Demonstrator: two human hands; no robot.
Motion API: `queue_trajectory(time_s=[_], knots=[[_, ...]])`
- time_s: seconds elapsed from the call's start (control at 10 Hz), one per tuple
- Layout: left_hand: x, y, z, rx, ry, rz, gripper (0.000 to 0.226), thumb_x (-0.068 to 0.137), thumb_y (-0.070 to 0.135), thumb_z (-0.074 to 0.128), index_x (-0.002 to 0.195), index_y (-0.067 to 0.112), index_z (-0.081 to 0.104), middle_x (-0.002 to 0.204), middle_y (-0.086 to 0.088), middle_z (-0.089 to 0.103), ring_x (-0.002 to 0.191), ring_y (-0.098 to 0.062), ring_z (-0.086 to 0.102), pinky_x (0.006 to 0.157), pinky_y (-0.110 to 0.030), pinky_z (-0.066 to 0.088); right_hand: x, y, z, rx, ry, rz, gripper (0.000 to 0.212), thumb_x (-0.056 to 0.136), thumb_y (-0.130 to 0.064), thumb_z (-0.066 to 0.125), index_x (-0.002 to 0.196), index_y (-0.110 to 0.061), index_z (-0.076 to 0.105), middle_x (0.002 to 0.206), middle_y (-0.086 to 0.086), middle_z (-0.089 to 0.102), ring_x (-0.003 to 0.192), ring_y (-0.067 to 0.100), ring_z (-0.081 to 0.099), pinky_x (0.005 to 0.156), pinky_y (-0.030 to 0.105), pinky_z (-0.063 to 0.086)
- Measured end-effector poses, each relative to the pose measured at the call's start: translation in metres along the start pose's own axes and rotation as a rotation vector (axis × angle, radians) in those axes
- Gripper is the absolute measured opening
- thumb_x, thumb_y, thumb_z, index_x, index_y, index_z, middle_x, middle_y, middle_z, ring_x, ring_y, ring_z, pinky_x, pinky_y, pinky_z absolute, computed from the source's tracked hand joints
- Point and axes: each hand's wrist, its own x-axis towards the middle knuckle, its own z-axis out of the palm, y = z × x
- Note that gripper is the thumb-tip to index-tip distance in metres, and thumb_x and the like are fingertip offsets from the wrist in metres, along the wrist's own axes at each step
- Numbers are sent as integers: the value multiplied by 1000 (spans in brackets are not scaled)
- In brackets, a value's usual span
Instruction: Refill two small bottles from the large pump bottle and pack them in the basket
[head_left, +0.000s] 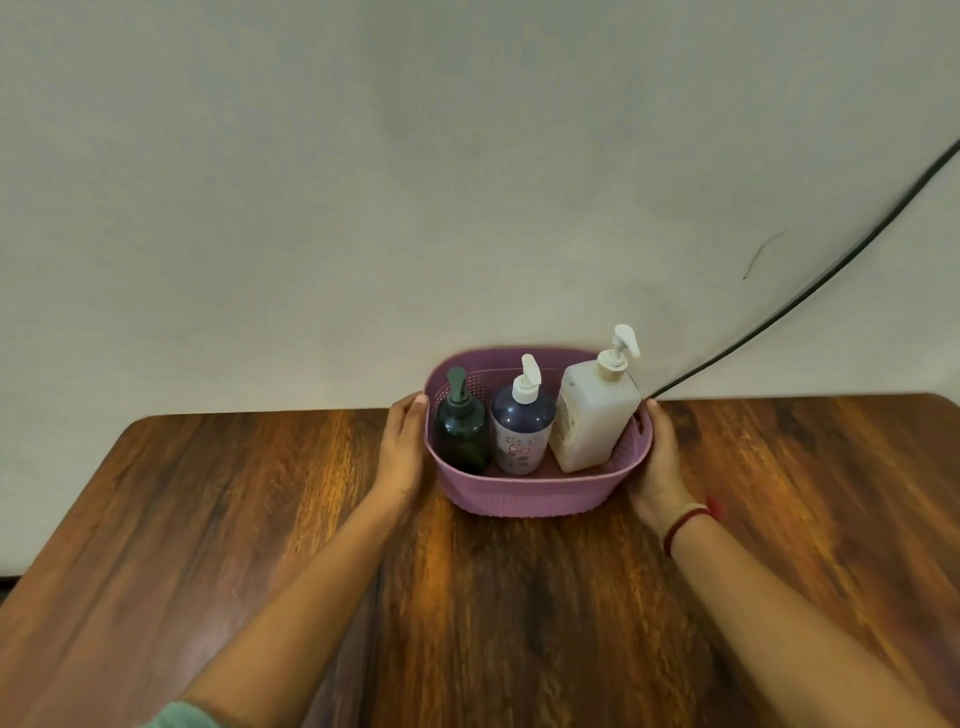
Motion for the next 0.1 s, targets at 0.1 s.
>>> queue_trajectory(time_s=[0.1], knots=[[-22, -2, -7, -18, 67, 111, 41, 86, 53, 53, 119, 29, 54, 119, 1, 61, 112, -18, 60, 96, -47, 49, -18, 10, -6, 7, 73, -11, 60, 84, -66, 40, 128, -28, 55, 132, -4, 56, 125, 15, 47, 112, 41, 30]])
